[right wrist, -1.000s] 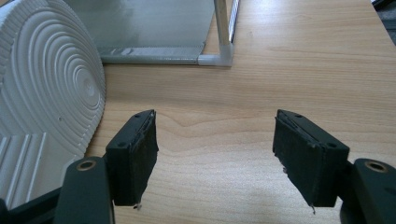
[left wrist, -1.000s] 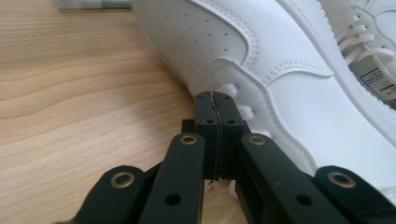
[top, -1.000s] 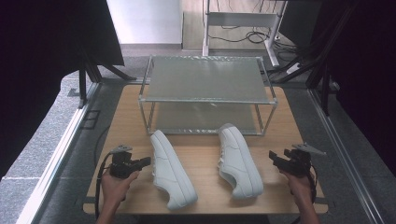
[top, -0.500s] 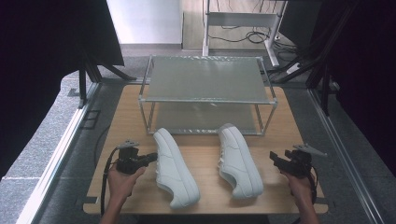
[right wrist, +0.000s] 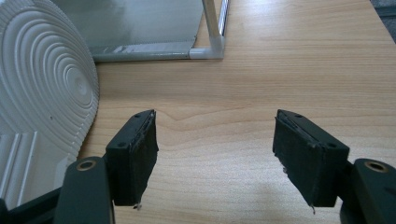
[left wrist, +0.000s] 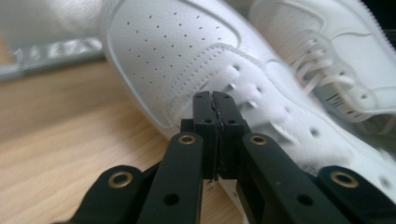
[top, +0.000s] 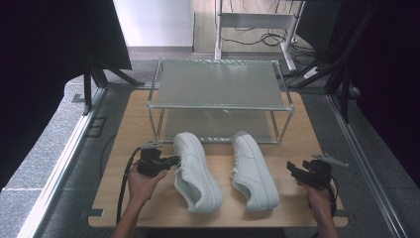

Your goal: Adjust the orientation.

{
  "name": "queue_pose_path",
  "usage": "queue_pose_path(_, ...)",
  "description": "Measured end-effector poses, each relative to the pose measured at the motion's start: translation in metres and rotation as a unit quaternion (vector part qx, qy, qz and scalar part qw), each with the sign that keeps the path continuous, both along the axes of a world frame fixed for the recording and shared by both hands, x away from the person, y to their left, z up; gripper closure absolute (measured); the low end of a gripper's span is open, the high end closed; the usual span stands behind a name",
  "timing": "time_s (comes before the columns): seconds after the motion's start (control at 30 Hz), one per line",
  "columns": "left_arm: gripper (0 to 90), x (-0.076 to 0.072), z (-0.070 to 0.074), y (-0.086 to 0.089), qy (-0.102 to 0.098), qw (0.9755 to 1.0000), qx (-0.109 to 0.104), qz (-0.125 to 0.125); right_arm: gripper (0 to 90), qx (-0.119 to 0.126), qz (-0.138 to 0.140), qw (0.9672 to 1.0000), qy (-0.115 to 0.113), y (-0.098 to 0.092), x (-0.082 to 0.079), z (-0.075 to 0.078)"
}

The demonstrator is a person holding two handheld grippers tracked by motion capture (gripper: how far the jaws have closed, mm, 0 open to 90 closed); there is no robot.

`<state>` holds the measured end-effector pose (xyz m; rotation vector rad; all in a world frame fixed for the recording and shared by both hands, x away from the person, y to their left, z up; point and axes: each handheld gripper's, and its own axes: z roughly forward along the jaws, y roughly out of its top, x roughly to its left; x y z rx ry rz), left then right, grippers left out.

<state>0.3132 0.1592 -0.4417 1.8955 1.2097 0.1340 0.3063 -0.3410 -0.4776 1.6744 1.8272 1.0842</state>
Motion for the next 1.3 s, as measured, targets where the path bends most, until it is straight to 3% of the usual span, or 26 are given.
queue_pose_path(0.17,88.2,0.014,-0.003,-0.033,0.008,0.9991,0.024,-0.034,30.8,0.001,-0.003,1.0000,0.001,-0.001,0.000,0.000)
queue_pose_path(0.3,88.1,0.015,0.002,-0.049,0.000,0.9988,0.021,-0.045,30.7,0.002,-0.006,1.0000,0.000,-0.003,-0.001,0.000)
queue_pose_path(0.57,89.2,0.001,0.019,-0.065,-0.023,0.9971,0.003,-0.073,30.8,0.008,-0.013,0.9999,0.001,-0.007,-0.003,0.000)
queue_pose_path(0.67,89.0,-0.007,0.017,-0.078,-0.028,0.9957,0.009,-0.088,30.8,0.006,-0.012,0.9999,0.001,-0.006,-0.002,-0.001)
queue_pose_path(0.73,88.8,-0.010,0.017,-0.085,-0.039,0.9955,0.025,-0.083,30.7,0.004,-0.010,0.9999,0.002,-0.005,-0.002,-0.002)
queue_pose_path(0.83,89.5,-0.012,0.017,-0.087,-0.039,0.9958,0.026,-0.079,30.8,0.001,-0.009,1.0000,0.003,-0.004,-0.002,-0.002)
queue_pose_path(0.87,89.7,-0.013,0.019,-0.088,-0.030,0.9952,0.011,-0.092,30.8,0.001,-0.010,0.9999,0.000,-0.004,-0.002,-0.002)
queue_pose_path(0.9,89.7,-0.015,0.019,-0.090,-0.031,0.9948,0.008,-0.097,30.8,0.000,-0.010,0.9999,0.002,-0.005,-0.002,-0.002)
queue_pose_path(1.07,89.5,-0.020,0.015,-0.102,-0.022,0.9922,0.018,-0.121,30.8,-0.001,-0.011,0.9999,0.004,-0.005,-0.002,-0.002)
queue_pose_path(1.13,89.7,-0.020,0.005,-0.110,-0.005,0.9908,0.030,-0.132,30.8,-0.002,-0.010,0.9999,0.003,-0.004,-0.002,-0.002)
queue_pose_path(1.3,90.0,-0.017,-0.009,-0.115,0.009,0.9895,0.053,-0.135,30.9,-0.004,-0.011,0.9999,0.003,-0.003,-0.002,-0.004)
